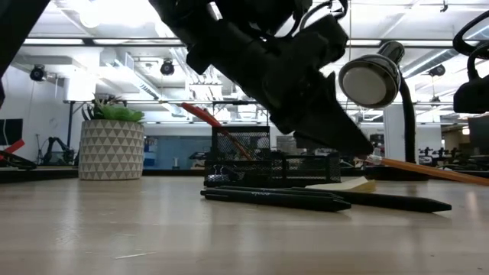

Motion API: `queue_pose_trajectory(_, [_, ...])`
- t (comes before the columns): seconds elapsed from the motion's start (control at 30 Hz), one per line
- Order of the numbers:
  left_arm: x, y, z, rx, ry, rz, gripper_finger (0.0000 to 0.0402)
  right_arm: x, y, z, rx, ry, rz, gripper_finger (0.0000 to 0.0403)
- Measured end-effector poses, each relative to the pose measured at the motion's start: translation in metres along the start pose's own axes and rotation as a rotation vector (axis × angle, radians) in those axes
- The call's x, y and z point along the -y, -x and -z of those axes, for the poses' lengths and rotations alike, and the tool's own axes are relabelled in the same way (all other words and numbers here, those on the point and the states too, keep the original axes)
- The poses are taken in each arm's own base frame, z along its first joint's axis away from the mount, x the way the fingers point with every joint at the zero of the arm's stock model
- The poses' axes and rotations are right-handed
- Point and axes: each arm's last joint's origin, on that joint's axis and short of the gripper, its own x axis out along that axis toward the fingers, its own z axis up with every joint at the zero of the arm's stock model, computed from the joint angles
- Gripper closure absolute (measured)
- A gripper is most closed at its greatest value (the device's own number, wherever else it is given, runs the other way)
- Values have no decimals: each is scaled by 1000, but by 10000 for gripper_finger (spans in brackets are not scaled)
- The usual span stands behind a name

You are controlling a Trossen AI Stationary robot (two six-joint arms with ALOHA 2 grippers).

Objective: Pick and place office supplies into organizer
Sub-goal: Put the yellow pencil into the black desk organizer

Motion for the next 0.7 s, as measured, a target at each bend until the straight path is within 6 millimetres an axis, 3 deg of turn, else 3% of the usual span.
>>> queue_pose_trajectory(0.7, [0,-8,6,7,-1,1,297,0,0,0,4,2,-2,394])
